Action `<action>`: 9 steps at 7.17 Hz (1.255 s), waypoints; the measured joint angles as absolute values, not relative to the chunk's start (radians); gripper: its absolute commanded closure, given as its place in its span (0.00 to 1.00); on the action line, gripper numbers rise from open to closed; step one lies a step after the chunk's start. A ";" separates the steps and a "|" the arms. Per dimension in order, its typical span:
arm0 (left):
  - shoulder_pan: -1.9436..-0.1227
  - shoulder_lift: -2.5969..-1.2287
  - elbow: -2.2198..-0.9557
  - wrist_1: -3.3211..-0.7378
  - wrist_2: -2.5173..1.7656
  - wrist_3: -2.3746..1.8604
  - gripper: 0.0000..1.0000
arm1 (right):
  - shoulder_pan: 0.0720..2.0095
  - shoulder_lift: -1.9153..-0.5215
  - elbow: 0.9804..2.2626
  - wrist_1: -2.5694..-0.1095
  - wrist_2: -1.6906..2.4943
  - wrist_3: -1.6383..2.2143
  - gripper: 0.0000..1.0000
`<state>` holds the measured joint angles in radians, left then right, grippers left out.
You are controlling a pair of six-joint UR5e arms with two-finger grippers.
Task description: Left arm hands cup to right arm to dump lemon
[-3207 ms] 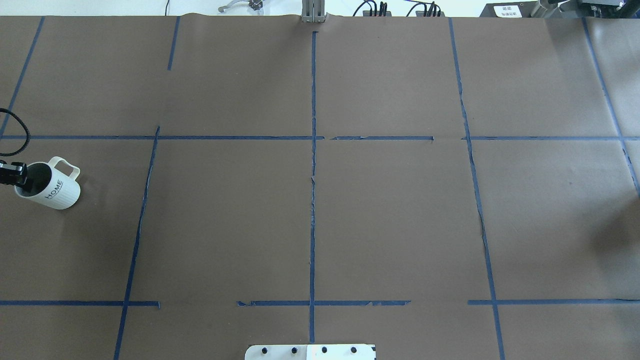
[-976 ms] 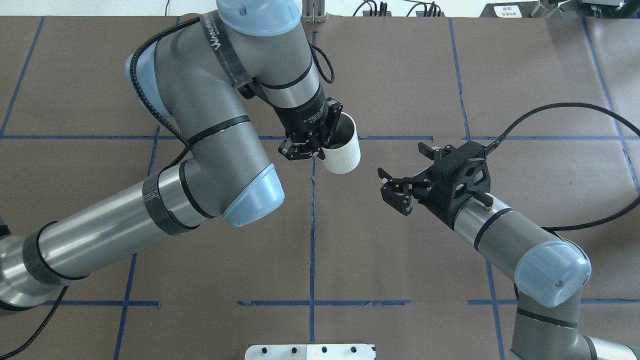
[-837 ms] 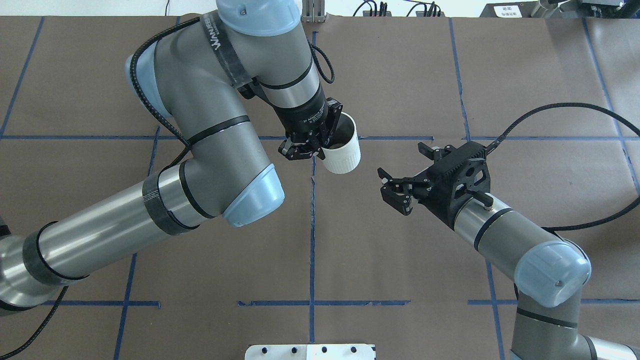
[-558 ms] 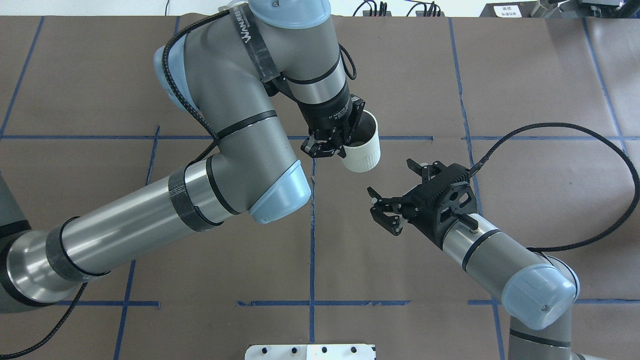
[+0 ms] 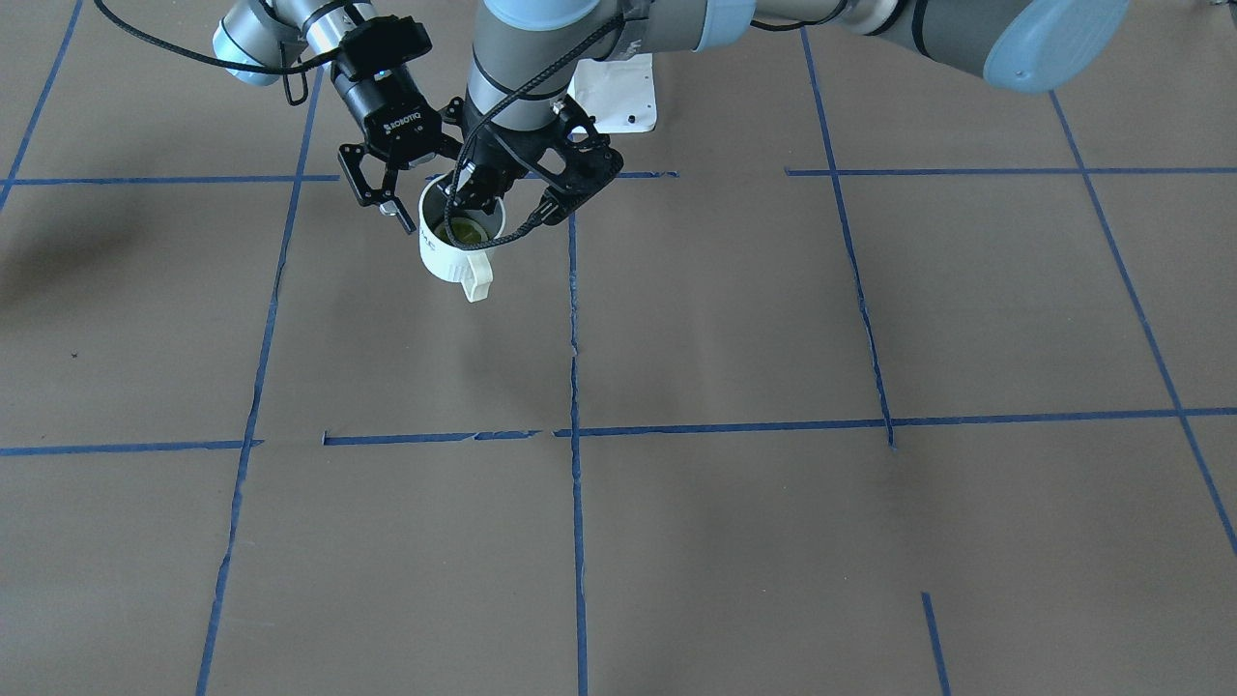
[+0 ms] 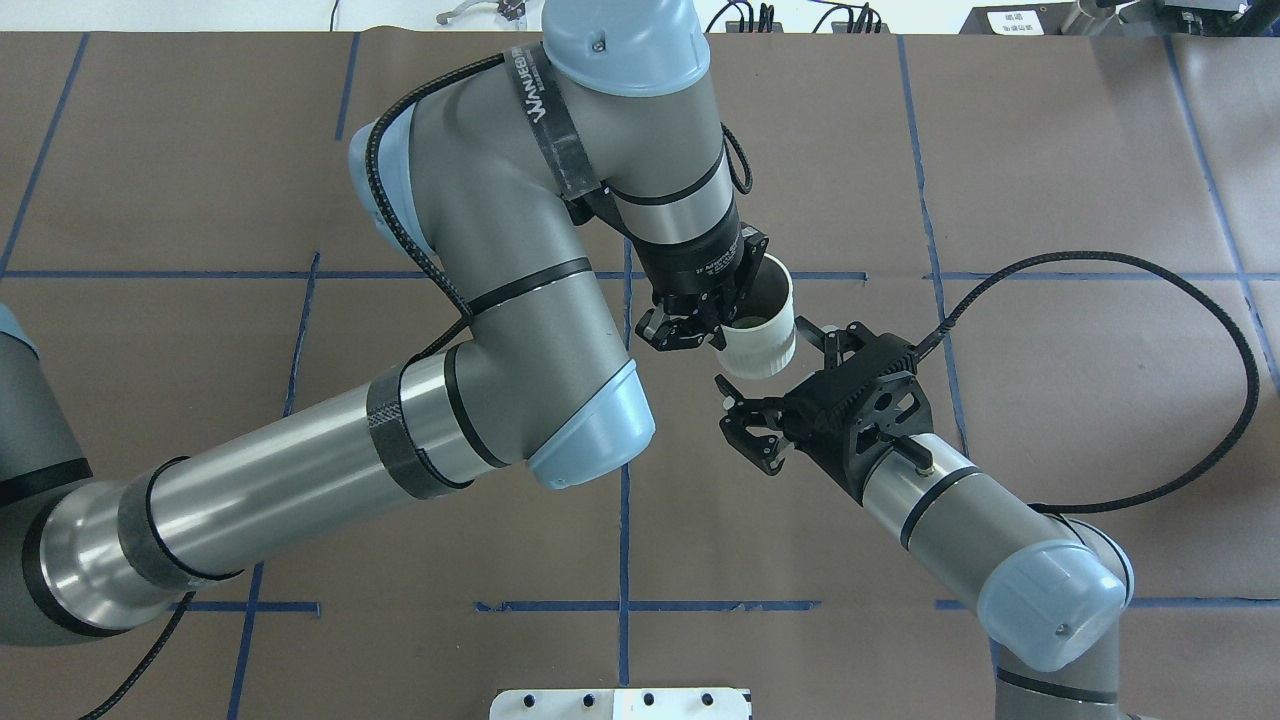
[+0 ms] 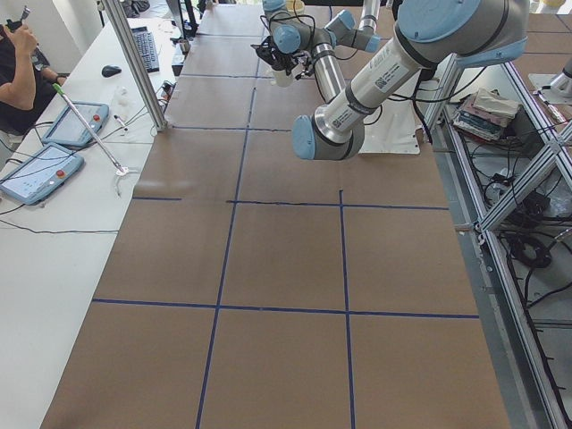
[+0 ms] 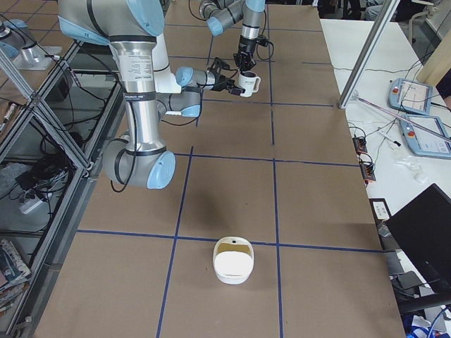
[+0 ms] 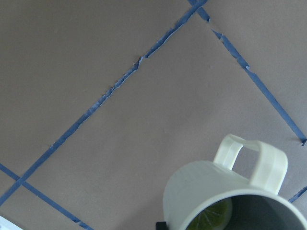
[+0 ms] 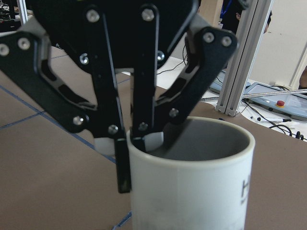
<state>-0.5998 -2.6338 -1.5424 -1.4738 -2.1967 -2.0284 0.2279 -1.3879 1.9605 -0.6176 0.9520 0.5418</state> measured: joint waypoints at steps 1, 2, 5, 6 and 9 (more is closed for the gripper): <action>-0.597 -2.635 -1.545 -1.474 -2.198 -2.029 0.98 | 0.223 -1.387 1.959 -0.618 0.940 0.540 0.02; -0.596 -2.634 -1.547 -1.474 -2.200 -2.029 0.98 | 0.220 -1.387 1.958 -0.618 0.933 0.539 0.02; -0.597 -2.618 -1.561 -1.464 -2.201 -2.028 0.98 | 0.222 -1.387 1.956 -0.618 0.907 0.538 0.01; -0.598 -2.611 -1.570 -1.463 -2.201 -2.028 0.98 | 0.222 -1.387 1.955 -0.618 0.902 0.538 0.01; -0.597 -2.612 -1.585 -1.462 -2.203 -2.028 0.98 | 0.218 -1.385 1.953 -0.618 0.899 0.538 0.01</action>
<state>-0.5970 -2.6119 -1.5855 -1.4622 -2.2026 -2.0279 0.2181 -1.3849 1.9530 -0.6182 0.8991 0.5384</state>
